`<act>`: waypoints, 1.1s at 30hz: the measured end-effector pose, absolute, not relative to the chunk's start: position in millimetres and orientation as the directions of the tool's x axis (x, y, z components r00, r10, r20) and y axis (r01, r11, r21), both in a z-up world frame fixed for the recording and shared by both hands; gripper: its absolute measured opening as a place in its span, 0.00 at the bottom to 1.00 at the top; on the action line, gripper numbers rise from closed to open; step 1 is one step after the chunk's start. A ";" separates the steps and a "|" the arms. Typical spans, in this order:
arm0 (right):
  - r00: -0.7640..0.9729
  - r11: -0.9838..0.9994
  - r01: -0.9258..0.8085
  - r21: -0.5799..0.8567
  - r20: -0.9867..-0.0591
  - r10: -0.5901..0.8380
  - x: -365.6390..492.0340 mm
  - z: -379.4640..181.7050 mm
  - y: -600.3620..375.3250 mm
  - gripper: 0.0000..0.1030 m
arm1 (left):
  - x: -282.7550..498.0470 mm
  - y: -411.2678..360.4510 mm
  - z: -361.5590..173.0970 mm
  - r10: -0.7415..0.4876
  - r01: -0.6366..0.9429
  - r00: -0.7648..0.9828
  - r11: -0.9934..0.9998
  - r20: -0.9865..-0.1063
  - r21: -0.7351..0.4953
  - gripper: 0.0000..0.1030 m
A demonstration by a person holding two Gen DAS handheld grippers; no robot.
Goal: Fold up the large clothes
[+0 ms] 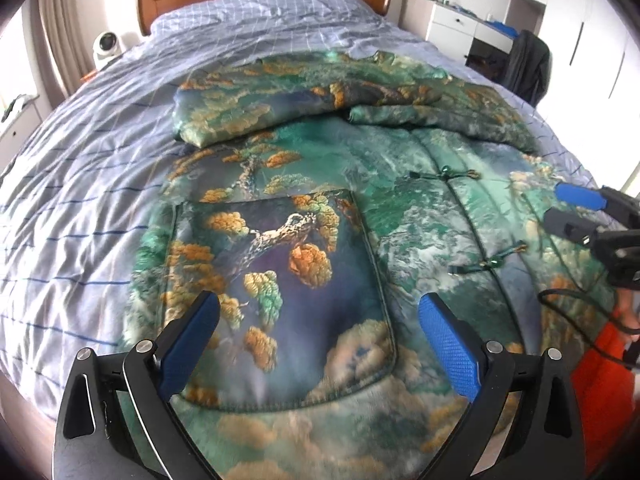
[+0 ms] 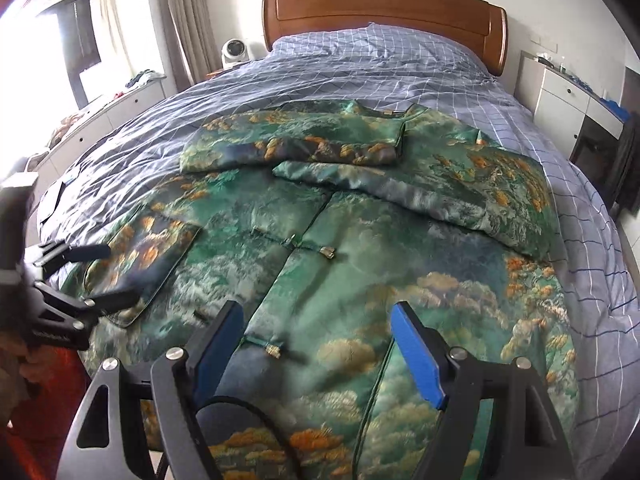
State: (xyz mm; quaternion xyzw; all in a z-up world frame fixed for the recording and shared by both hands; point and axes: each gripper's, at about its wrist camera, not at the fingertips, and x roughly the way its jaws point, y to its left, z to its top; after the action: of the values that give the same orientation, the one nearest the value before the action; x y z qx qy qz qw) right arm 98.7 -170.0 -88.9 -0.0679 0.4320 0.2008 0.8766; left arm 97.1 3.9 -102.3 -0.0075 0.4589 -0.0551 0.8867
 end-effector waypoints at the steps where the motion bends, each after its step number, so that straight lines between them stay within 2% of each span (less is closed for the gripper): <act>1: 0.544 0.908 -0.416 0.054 -0.785 0.296 95.9 -89.0 -169.1 0.76 | 93.7 4.1 -99.3 -0.104 0.094 0.577 0.994 -0.810 -0.060 0.97; 18: 0.577 0.888 -0.459 0.018 -0.754 0.313 77.2 -72.0 -154.4 0.76 | 56.3 13.2 -64.7 -0.093 0.095 0.621 0.995 -0.778 -0.043 0.97; 33: 0.580 0.882 -0.472 0.007 -0.751 0.316 71.0 -67.5 -152.1 0.76 | 52.4 16.9 -61.7 -0.079 0.082 0.626 0.996 -0.776 -0.036 0.97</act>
State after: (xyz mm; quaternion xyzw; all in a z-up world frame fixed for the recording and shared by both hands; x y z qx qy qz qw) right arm 71.0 -152.1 -67.5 -0.0971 0.4005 0.2230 0.8834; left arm 52.4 16.9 -61.7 0.0016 0.4303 -0.0447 0.9016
